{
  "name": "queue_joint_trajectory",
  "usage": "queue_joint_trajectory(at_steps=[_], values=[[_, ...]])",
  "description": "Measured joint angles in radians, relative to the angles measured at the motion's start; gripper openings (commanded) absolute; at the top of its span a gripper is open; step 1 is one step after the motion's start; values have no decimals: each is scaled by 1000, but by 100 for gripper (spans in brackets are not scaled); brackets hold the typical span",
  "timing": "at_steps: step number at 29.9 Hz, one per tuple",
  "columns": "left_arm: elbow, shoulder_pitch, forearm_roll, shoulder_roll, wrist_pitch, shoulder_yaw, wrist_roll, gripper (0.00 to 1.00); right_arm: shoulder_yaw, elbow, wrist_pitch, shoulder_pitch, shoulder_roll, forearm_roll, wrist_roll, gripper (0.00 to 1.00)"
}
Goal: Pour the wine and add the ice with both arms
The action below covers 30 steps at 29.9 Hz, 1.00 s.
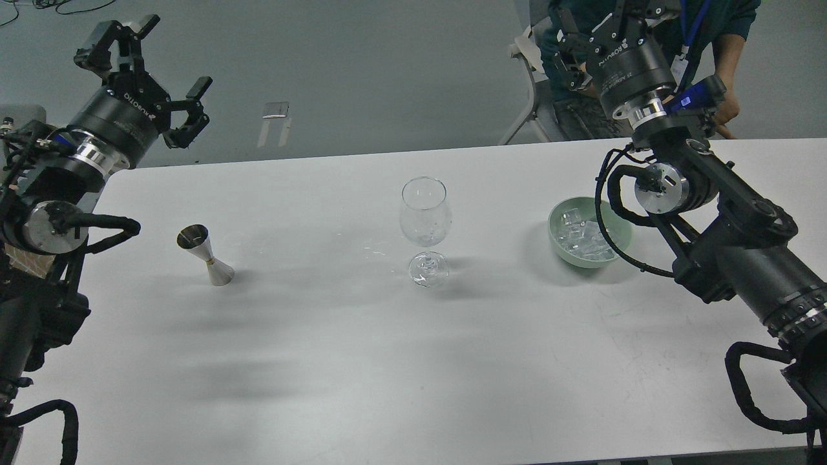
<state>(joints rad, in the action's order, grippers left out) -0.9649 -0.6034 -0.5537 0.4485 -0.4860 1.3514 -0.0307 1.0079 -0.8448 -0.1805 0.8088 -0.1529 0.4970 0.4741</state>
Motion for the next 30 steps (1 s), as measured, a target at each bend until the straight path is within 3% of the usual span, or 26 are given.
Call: queue_joint_trajectory(at_steps=[15, 22, 30], values=[[39, -10, 20, -31, 9, 5, 2, 98, -5, 11, 12, 10, -2, -1, -2, 100], [90, -32, 24, -28, 68, 8, -2, 98, -7, 62, 19, 12, -10, -3, -3, 100], [90, -52, 121, -30, 72, 13, 2, 98, 0, 69, 18, 7, -23, -2, -5, 100]])
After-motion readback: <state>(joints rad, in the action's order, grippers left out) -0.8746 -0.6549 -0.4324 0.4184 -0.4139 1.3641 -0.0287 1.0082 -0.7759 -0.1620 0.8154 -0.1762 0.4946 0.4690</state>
